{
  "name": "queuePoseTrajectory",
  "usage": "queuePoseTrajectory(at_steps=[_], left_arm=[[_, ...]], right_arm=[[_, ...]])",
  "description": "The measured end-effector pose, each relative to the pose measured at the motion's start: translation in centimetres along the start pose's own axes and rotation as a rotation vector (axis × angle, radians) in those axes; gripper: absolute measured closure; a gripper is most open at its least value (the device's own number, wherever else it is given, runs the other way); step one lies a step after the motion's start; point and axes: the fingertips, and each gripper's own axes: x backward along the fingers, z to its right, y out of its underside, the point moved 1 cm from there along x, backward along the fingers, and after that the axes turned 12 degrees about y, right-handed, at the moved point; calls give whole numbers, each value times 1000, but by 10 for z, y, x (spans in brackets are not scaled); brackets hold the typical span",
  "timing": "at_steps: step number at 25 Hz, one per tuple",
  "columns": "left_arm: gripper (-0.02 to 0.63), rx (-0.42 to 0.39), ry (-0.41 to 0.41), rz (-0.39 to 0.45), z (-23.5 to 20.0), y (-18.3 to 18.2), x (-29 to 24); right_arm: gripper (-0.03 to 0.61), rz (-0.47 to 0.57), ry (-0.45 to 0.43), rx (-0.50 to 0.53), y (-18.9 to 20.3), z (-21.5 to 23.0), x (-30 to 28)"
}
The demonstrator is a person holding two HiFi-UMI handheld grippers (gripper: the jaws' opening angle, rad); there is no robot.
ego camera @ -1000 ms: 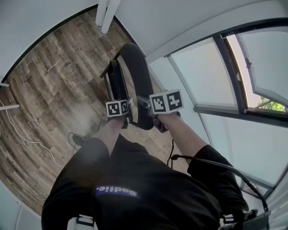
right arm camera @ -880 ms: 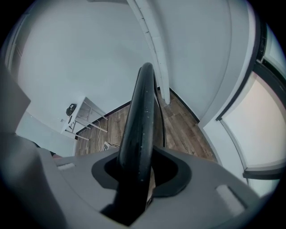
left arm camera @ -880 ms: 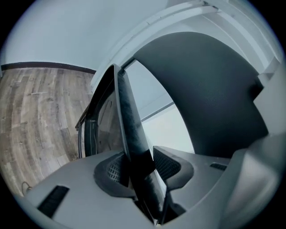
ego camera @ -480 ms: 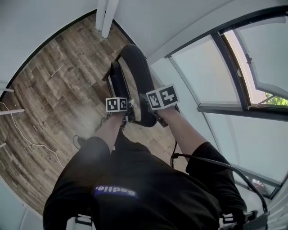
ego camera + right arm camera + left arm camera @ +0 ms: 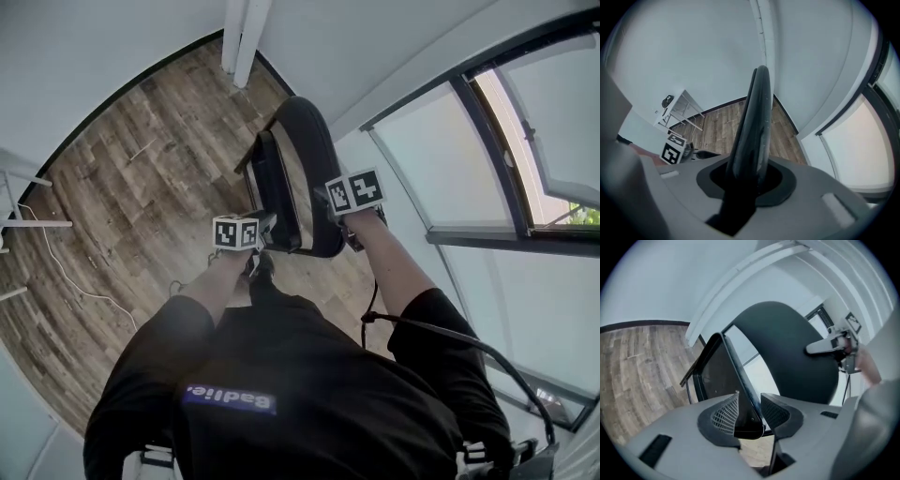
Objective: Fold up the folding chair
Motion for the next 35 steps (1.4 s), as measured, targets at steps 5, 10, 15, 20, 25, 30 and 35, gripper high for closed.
queuePoseTrajectory(at_steps=[5, 10, 15, 20, 25, 30, 35], left_arm=[[479, -171, -19, 71, 33, -17, 85], [479, -324, -27, 119, 75, -28, 163], [479, -426, -73, 204, 108, -42, 220], [479, -504, -115, 273, 132, -44, 267], [479, -506, -147, 321, 142, -39, 289], [525, -620, -128, 360, 187, -46, 306], [601, -722, -110, 410, 225, -59, 319]], right_arm=[[483, 4, -4, -4, 3, 2, 6], [483, 7, -2, 8, 3, -2, 12], [488, 21, 1, 13, -2, -3, 16], [495, 39, 6, 7, -3, -7, 17], [495, 31, 11, 23, 5, -5, 20], [495, 40, 20, 32, 5, -6, 23], [499, 41, 30, 34, 3, -8, 25]])
